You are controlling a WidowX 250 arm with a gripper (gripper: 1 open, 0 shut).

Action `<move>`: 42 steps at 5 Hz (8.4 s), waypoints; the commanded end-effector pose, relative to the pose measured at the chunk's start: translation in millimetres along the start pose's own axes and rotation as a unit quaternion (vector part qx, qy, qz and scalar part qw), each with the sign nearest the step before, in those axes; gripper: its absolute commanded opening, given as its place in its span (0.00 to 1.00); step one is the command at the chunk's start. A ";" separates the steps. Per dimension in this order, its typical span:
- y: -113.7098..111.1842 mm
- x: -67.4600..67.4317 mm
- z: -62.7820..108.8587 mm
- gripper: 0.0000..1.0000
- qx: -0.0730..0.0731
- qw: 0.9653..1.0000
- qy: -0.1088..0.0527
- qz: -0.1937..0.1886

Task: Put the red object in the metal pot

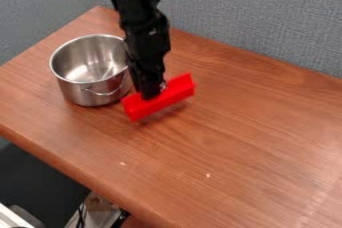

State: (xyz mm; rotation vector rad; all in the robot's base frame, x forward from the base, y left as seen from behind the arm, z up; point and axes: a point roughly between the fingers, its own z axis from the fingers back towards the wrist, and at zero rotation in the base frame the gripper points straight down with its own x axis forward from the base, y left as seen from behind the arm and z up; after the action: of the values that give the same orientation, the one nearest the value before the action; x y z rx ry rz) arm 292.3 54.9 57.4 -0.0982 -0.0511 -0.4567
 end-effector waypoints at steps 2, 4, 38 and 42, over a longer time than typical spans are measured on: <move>0.7 16.5 64.8 0.00 0.061 0.997 -0.045 0.023; 21.5 -11.6 108.2 0.00 0.080 0.988 -0.081 0.105; 44.5 -70.3 57.7 1.00 0.117 0.970 0.048 0.209; 85.8 -55.3 69.6 1.00 0.159 0.955 0.042 0.246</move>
State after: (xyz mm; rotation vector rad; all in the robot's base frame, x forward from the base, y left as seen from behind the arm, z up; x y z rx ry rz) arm 275.9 154.3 103.4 0.1933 0.0198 0.0378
